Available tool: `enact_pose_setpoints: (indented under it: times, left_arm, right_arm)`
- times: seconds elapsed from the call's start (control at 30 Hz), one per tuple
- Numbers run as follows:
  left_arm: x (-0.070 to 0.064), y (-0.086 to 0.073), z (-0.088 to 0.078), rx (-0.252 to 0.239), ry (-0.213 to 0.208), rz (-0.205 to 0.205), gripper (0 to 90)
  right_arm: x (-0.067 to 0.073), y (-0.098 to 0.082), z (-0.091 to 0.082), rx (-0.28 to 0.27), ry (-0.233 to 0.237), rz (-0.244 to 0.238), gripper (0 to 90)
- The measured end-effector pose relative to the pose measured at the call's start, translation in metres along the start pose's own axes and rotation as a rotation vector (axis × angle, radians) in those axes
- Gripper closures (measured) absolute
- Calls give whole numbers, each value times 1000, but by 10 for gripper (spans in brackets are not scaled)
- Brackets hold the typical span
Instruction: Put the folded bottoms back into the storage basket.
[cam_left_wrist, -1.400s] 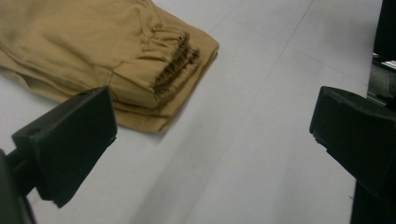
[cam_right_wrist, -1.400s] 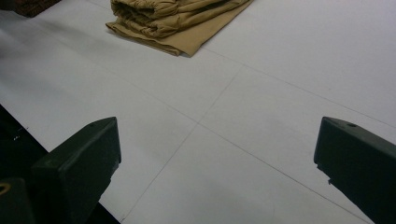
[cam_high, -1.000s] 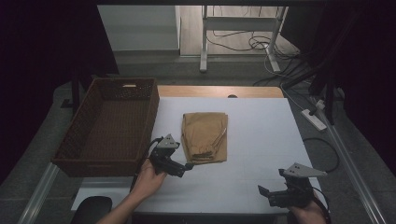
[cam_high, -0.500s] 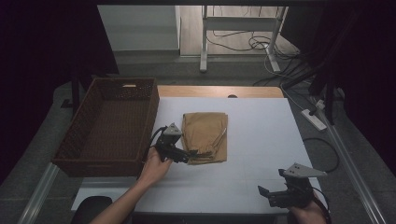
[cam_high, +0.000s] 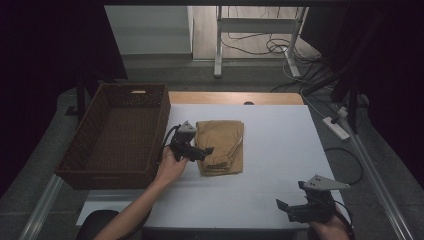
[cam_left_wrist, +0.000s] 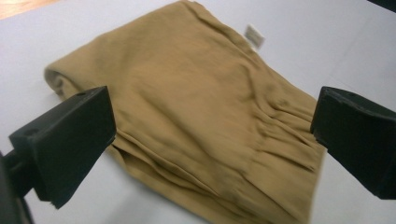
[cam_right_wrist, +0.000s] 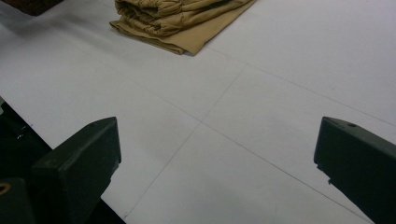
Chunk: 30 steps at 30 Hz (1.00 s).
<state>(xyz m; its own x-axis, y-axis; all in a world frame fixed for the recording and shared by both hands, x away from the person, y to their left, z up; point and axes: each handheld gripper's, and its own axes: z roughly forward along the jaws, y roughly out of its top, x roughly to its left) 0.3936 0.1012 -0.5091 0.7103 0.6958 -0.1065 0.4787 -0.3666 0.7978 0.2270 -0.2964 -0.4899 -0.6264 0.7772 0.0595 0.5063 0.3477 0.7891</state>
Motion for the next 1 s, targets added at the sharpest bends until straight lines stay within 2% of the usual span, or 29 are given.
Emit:
enact_pose_setpoints:
  times: [0.1,0.2,0.43,0.57,0.73,0.87,1.0]
  left_arm:
    - [6,3,5,-11,-8,-24,0]
    - [12,6,11,-20,-2,-25,0]
    - [22,12,25,4,28,-40,0]
    - [30,17,30,36,45,-72,0]
    - [40,20,34,34,65,-107,1]
    - [45,22,40,48,87,-114,1]
    - [52,25,53,56,91,-152,1]
  right_arm:
    - [0,0,0,0,1,2,15]
    - [0,0,0,3,4,0,15]
    - [0,0,1,6,6,-3,15]
    - [0,0,1,7,8,-3,15]
    - [0,0,1,15,10,-9,15]
    - [0,0,1,16,12,-11,15]
    - [0,0,1,15,12,-10,15]
